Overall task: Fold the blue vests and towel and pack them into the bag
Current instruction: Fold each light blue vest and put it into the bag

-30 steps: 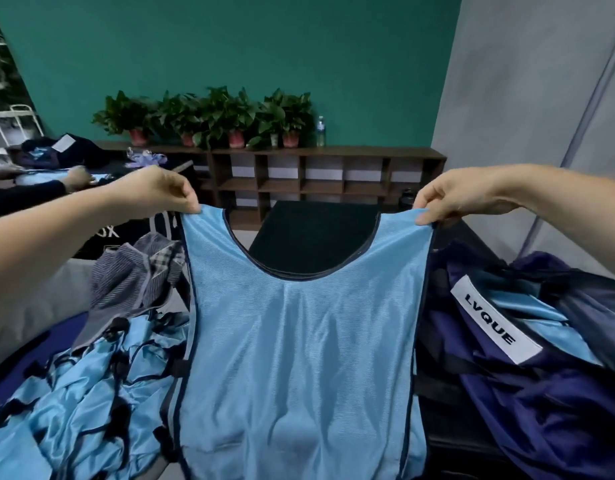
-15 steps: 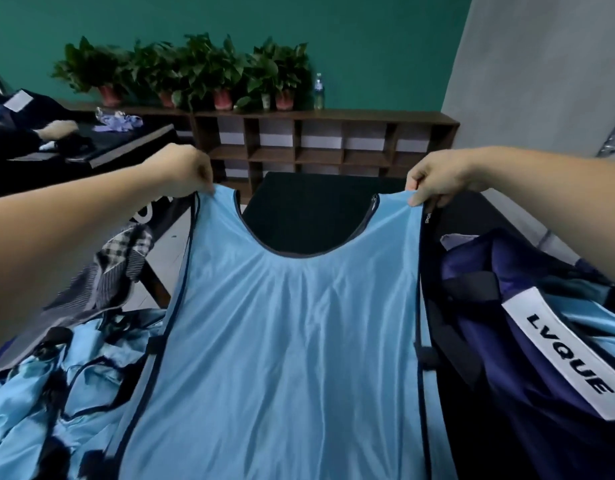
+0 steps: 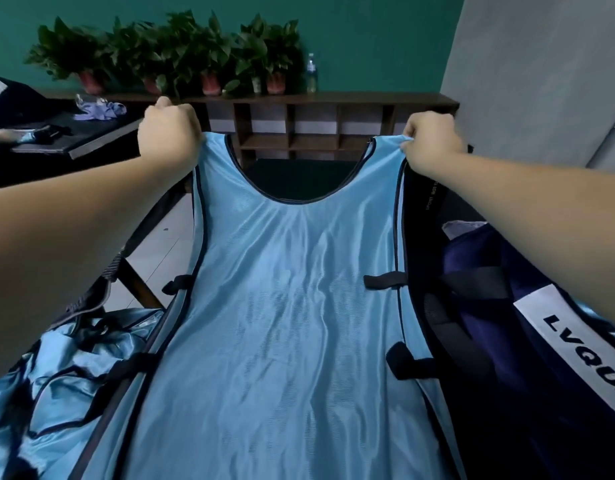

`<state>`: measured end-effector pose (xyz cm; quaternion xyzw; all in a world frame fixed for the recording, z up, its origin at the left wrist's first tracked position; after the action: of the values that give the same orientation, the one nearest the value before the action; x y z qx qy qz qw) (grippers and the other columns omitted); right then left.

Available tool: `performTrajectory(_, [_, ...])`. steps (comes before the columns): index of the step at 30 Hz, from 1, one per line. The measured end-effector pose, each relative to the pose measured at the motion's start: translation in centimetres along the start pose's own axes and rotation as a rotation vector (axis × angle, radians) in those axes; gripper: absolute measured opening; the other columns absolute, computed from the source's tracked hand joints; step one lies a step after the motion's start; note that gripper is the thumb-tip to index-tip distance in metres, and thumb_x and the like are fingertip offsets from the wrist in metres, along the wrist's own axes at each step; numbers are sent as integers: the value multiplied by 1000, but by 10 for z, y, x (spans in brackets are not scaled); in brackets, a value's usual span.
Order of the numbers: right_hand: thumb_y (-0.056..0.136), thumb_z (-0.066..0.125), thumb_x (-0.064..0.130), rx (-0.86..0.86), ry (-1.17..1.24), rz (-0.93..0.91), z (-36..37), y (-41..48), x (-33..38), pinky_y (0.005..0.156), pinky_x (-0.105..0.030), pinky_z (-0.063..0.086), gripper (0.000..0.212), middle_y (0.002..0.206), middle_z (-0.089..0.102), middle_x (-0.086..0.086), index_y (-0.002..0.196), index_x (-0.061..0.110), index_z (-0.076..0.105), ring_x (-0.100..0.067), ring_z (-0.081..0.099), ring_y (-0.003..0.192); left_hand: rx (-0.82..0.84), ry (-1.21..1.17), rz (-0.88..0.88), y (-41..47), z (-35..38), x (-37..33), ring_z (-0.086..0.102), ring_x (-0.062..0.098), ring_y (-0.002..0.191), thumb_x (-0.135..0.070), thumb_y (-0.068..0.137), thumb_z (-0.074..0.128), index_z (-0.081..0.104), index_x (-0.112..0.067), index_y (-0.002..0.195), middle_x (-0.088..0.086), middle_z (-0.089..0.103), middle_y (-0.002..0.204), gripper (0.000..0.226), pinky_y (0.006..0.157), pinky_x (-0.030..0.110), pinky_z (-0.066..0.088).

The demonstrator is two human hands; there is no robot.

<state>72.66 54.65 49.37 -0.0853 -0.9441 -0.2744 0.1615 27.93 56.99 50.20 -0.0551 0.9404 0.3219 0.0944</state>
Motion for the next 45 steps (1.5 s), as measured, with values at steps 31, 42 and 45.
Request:
performTrajectory(31, [98,65,22,785,-269,-210,-31,-204,79,84,-40,66,22,87,81,-10,112,7,72,-26,81,80,574,-189,113,-213,-32,-5,67,18,71,-34,91,80,68,-22,100,-3,71,85,19,58,29,44])
performTrajectory(42, [90,61,19,614,-147,-210,-39,-326,37,92,-39,53,12,116,64,-3,101,25,64,-28,62,110,463,-266,118,-319,-83,36,63,7,70,-13,89,74,67,-26,79,-11,68,77,18,60,26,48])
performTrajectory(45, [96,56,21,522,-289,-228,-37,-341,22,98,-44,47,20,125,52,-9,115,22,62,-36,54,117,470,-233,108,-333,-84,49,63,15,74,-13,89,73,65,-26,79,-4,64,83,18,62,31,48])
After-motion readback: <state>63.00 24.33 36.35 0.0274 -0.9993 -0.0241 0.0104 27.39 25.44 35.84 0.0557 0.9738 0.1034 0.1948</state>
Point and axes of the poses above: each hand's wrist, its own y-axis towards the middle knuckle, its own z-axis out of the palm, x = y × z, the point moved 4 cm from there along y, towards the middle knuckle
